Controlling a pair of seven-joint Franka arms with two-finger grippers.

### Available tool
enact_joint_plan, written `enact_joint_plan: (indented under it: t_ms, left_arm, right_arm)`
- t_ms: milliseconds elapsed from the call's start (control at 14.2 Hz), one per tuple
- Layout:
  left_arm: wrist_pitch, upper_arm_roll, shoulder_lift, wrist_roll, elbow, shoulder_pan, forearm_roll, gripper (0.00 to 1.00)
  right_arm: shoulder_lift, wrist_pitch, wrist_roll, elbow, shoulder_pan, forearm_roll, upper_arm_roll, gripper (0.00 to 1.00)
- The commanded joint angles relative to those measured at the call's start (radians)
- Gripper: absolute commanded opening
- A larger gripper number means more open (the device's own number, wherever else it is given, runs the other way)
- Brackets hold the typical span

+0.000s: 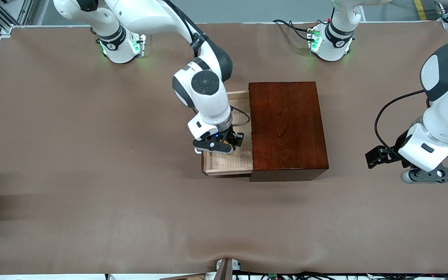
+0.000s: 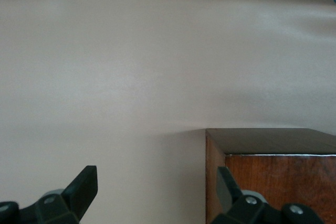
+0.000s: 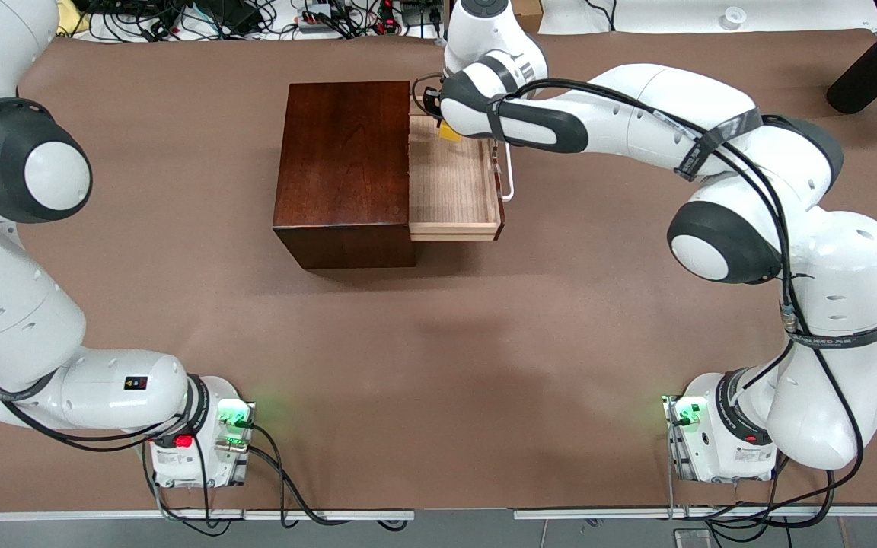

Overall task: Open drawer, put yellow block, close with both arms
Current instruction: 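Carry the yellow cube over the open drawer with the right gripper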

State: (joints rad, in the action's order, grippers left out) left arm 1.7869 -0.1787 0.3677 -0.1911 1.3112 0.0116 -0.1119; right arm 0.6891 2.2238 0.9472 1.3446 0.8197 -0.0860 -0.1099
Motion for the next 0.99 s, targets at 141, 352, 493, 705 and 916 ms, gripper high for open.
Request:
enact_joint_plan:
  t_ms: [141,352,493,705,916]
  left_arm:
    - [-0.018,-0.002,-0.019,0.019,0.011,-0.005,0.018,1.00]
    - [-0.024,-0.002,-0.023,0.019,0.010,-0.005,0.018,1.00]
    - [-0.032,-0.002,-0.024,0.018,0.010,-0.002,0.018,1.00]
    - [-0.063,-0.022,-0.035,0.001,0.009,0.004,0.018,1.00]
    - [-0.077,-0.067,-0.027,-0.077,0.010,0.007,0.018,1.00]
  right_arm:
    - [0.036,-0.007,-0.036,-0.035,-0.010,0.019,0.001,0.00]
    - [0.044,-0.007,-0.036,-0.031,-0.013,0.015,0.003,0.60]
    - [0.037,-0.003,-0.038,-0.033,-0.011,0.017,0.003,1.00]
    - [-0.021,-0.054,-0.039,-0.039,-0.017,-0.001,-0.001,1.00]
    - [-0.135,-0.258,-0.039,-0.044,-0.062,-0.009,0.007,1.00]
